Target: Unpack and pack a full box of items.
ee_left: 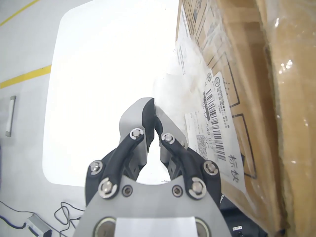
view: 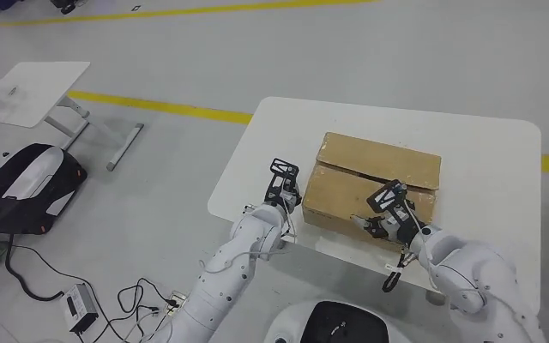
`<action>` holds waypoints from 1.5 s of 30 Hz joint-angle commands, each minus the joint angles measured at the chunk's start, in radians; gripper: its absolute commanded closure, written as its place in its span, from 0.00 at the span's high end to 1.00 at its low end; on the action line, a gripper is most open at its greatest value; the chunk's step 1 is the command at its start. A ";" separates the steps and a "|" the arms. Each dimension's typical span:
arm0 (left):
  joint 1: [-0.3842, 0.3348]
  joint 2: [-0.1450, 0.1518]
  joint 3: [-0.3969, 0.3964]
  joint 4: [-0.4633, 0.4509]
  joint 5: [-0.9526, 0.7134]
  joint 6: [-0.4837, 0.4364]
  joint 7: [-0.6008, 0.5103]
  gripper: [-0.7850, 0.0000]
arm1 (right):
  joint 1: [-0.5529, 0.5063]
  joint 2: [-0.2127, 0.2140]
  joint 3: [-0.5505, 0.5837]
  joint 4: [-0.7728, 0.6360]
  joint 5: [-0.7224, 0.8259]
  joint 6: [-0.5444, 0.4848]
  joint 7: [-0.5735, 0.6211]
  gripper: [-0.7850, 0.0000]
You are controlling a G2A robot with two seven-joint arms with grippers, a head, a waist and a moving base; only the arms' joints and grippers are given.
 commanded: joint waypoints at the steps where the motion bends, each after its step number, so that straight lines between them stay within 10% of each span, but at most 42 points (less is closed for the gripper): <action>1: 0.000 0.000 0.000 0.000 0.002 -0.001 0.001 0.00 | 0.000 0.002 -0.004 -0.002 -0.009 -0.016 0.003 1.00; 3: 0.000 0.000 0.000 0.001 0.001 -0.003 -0.001 0.00 | -0.001 0.004 -0.006 0.000 -0.020 -0.024 0.004 0.91; 5: 0.000 0.000 0.000 0.001 0.004 -0.003 -0.003 0.00 | 0.003 0.006 -0.011 0.010 -0.069 -0.020 0.016 0.31; 7: -0.001 0.000 0.002 0.001 0.028 0.001 0.001 0.00 | 0.008 0.008 -0.023 0.022 -0.126 -0.012 0.021 0.00; 45: -0.020 -0.007 0.040 0.024 0.109 -0.010 -0.050 0.00 | 0.028 0.036 0.086 -0.022 -0.336 0.048 0.068 0.00</action>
